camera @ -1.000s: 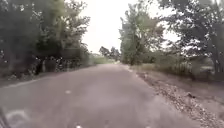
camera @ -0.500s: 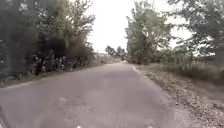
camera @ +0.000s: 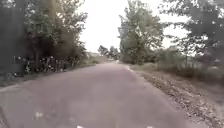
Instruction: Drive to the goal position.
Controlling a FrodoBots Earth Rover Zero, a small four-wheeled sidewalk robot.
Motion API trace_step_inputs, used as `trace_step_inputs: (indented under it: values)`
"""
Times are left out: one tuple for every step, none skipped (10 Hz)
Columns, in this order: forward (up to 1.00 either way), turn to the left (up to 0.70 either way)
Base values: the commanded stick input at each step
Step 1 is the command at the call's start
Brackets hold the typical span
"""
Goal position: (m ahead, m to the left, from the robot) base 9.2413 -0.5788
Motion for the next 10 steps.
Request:
trace_step_inputs:
  values:
    - [1.00, -0.08]
    - [1.00, -0.08]
    - [1.00, -0.06]
    - [1.00, -0.04]
    - [1.00, -0.03]
    - [1.00, -0.02]
    - [1.00, -0.02]
    - [1.00, 0.00]
    - [1.00, -0.01]
    - [1.00, -0.01]
